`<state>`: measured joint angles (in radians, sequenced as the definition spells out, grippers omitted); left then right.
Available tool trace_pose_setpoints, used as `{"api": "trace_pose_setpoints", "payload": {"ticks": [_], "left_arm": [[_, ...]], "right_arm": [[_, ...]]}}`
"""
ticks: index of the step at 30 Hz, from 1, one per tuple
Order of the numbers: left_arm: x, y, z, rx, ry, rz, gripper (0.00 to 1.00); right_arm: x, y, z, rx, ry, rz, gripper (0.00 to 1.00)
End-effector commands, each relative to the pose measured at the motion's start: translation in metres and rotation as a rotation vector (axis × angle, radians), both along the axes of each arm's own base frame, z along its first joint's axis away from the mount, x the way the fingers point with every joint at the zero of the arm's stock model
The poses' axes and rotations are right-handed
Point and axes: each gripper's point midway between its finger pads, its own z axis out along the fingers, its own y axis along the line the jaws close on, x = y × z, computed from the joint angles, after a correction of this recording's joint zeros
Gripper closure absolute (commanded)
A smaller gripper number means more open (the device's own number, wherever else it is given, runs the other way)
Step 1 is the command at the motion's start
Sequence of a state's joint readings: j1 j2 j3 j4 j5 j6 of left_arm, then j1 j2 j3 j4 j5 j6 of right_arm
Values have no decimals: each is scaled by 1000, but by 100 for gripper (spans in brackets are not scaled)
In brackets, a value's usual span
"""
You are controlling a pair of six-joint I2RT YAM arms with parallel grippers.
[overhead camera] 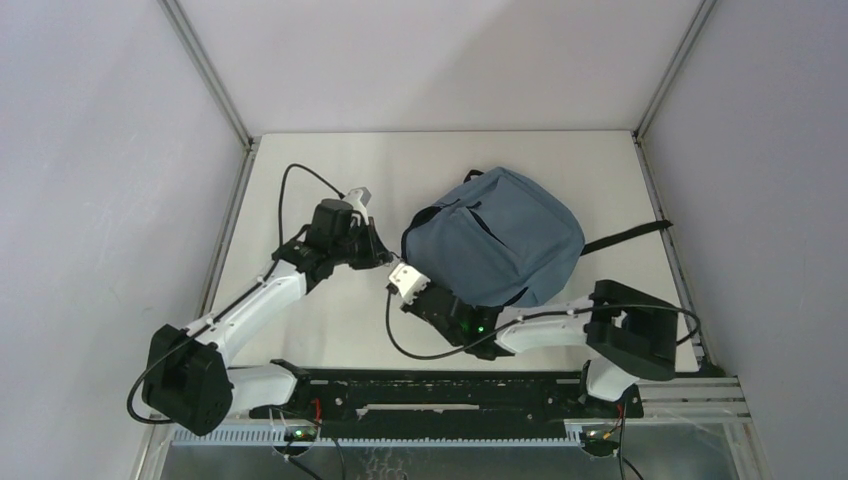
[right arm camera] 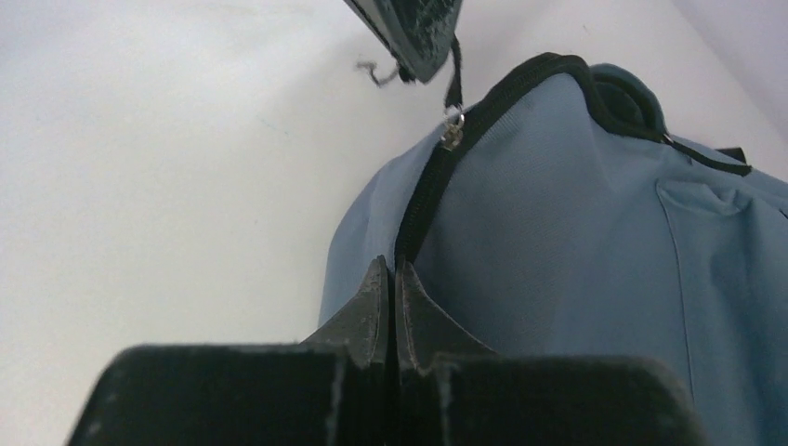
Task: Pack the student bag
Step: Zip the student bag at the center of the board.
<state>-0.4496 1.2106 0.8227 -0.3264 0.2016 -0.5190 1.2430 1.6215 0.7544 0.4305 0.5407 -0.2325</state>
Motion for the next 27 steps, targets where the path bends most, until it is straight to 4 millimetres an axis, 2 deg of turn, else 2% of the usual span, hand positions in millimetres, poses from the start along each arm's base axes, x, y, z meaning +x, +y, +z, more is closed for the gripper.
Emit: {"api": "trace_pose_setpoints", "payload": {"ticks": [1, 9, 14, 18, 20, 22, 23, 25, 27], "left_arm": [[32, -7, 44, -15, -122, 24, 100], [60, -22, 56, -20, -123, 6, 100], [76, -25, 60, -3, -129, 8, 100], [92, -28, 51, 0, -120, 31, 100], [103, -39, 43, -18, -90, 21, 100], [107, -59, 43, -71, -65, -30, 100], [107, -69, 44, -92, -62, -61, 100], [100, -84, 46, -95, -69, -117, 100], [90, -91, 44, -77, -71, -164, 100]], "right_arm": [[-12, -20, 18, 68, 22, -4, 100], [-61, -68, 15, 5, 85, 70, 100], [-87, -88, 6, -11, 167, 110, 100], [-98, -97, 7, 5, 190, 109, 100], [-101, -100, 8, 27, 210, 96, 100], [-103, -102, 7, 46, 227, 96, 100], [-104, -102, 8, 52, 233, 93, 98], [-103, -104, 9, 62, 235, 80, 65], [-100, -105, 18, 95, 220, 61, 39]]}}
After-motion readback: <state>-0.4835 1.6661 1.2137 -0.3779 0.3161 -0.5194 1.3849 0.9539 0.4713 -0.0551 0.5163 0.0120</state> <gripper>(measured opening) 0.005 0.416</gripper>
